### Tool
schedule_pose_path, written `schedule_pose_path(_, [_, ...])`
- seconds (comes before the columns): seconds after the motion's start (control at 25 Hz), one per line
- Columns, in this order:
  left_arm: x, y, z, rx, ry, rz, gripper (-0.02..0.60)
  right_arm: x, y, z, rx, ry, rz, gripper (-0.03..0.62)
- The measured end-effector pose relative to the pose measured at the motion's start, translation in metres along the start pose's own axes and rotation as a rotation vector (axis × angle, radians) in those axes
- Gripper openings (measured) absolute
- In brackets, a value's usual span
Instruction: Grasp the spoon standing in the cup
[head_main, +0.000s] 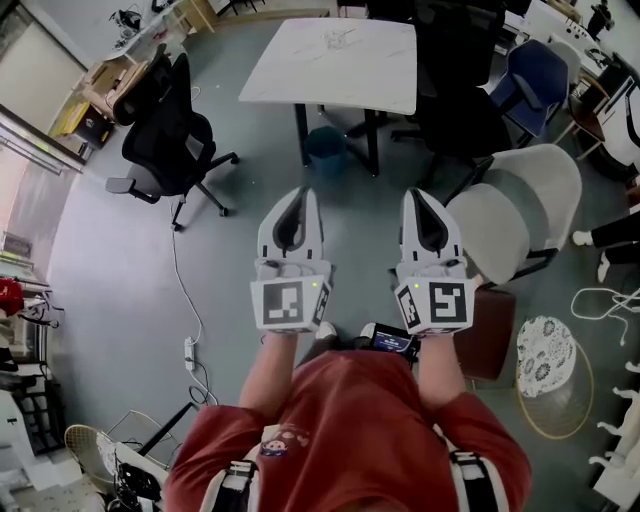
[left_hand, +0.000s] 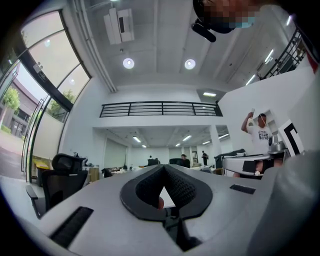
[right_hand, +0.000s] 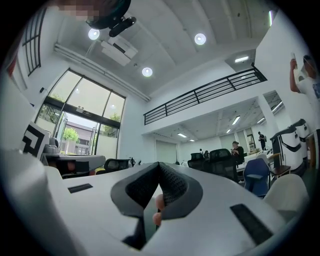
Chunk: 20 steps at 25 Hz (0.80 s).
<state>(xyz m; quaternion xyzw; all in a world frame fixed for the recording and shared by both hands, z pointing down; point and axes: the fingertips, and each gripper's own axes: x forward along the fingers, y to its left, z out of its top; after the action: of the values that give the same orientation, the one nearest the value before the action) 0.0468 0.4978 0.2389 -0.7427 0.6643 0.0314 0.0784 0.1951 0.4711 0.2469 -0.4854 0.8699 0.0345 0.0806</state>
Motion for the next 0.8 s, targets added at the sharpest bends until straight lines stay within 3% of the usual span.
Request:
schedule_pose_path(0.4, [-0.003, -0.051, -0.025, 0.004, 0.048, -0.017, 0.009, -0.036, -0.042, -0.022, 0.07, 0.028, -0.029, 0.012])
schedule_pose_path(0.8, [0.004, -0.07, -0.003, 0.016, -0.004, -0.009, 0.009, -0.04, -0.063, -0.002, 0.035, -0.005, -0.012, 0.012])
